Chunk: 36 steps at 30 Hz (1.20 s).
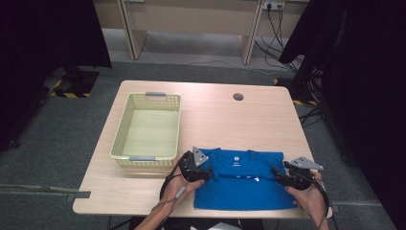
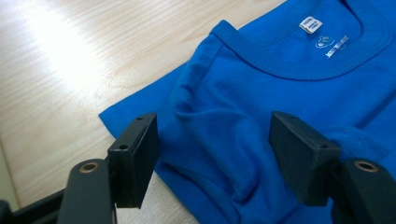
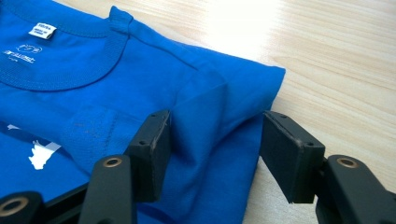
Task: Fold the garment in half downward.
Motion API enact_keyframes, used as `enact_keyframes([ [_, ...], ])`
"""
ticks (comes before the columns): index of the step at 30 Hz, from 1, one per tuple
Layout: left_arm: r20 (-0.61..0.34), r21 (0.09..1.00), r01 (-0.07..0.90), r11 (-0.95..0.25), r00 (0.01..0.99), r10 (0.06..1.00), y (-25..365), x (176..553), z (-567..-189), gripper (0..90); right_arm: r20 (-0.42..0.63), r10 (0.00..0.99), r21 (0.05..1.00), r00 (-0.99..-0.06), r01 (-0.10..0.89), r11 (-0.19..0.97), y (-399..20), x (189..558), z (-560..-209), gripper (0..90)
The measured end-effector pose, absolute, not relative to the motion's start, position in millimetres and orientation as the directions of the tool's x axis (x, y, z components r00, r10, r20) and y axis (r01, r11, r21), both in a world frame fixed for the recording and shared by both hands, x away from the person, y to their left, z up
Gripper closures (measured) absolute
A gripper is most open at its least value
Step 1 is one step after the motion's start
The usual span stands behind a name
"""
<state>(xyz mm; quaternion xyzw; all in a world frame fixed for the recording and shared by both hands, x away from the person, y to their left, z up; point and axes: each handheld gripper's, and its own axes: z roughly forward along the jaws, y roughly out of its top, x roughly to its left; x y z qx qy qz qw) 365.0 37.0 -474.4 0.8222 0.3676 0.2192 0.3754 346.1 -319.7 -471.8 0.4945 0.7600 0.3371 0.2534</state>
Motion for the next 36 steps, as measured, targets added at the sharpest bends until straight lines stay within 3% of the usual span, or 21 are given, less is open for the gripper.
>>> enact_keyframes([
  [11,0.070,0.816,0.410,-0.406,0.628,0.775,25,380,-452,26.5,-0.059,0.900,0.794,-0.431,0.526,0.304,-301,359,-444,42.0],
  [24,0.012,0.805,0.452,-0.384,0.636,0.772,5,405,-459,21.6,-0.009,0.863,0.767,-0.504,0.551,0.330,-265,397,-450,40.9],
  [26,0.028,0.802,0.440,-0.405,0.649,0.760,3,405,-460,27.3,-0.012,0.861,0.763,-0.509,0.552,0.337,-261,401,-452,41.5],
  [28,0.055,0.799,0.424,-0.427,0.656,0.753,2,405,-461,43.5,-0.011,0.856,0.755,-0.518,0.557,0.346,-256,405,-455,44.1],
  [31,0.061,0.803,0.411,-0.431,0.663,0.746,2,403,-461,60.7,-0.024,0.849,0.738,-0.527,0.564,0.371,-252,409,-460,53.2],
  [36,0.065,0.806,0.404,-0.433,0.666,0.743,7,399,-460,74.8,-0.040,0.840,0.739,-0.542,0.549,0.389,-255,407,-463,70.0],
])
